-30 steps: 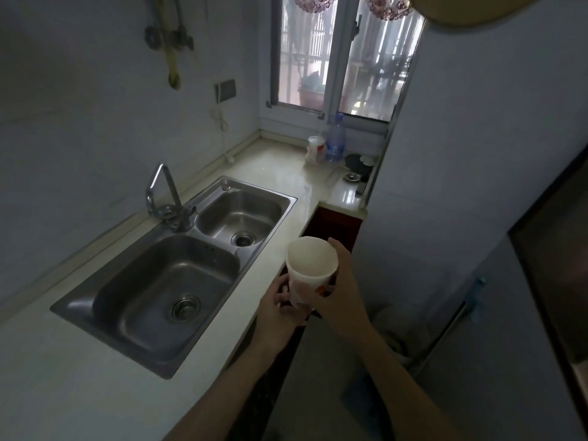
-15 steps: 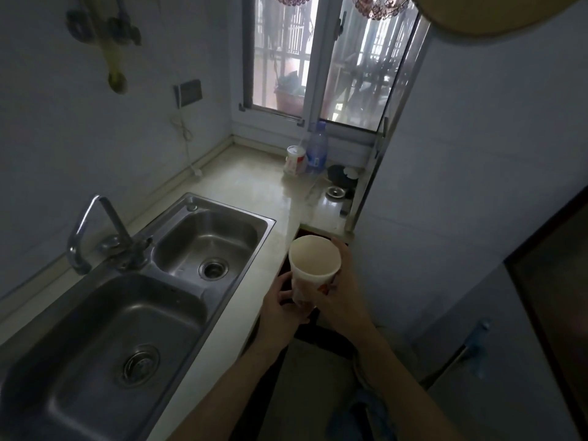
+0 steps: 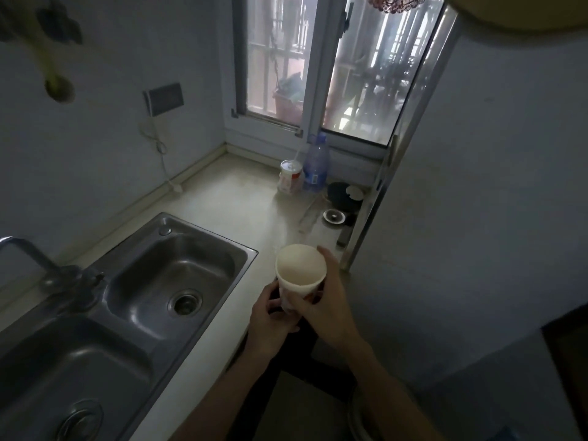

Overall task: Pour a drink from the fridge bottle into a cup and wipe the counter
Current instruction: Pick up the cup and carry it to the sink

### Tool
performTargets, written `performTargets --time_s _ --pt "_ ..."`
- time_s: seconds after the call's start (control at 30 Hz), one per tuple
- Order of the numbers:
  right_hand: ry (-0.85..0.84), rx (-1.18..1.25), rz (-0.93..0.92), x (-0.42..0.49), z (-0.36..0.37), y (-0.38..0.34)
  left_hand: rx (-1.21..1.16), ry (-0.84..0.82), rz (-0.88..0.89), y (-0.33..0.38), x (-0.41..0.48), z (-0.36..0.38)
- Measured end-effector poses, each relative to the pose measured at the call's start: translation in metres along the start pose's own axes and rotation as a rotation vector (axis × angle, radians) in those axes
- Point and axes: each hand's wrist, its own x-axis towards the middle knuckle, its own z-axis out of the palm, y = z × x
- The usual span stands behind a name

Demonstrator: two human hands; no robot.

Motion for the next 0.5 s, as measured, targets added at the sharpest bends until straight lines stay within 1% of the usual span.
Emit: performTargets --time_s 0.17,0.33,0.5 --pt "-0.019 0.004 -0.007 0.046 -0.009 0.022 0.000 0.041 0.018 0.001 0.045 0.019" --pt "-0.041 0.043 0.007 0.090 -0.007 0.042 0.043 0.071 0.062 -0.007 0.094 0.020" --pt "-0.052 0.032 0.015 0.144 0.006 0.064 0.066 0.113 0.026 -0.016 0.152 0.013"
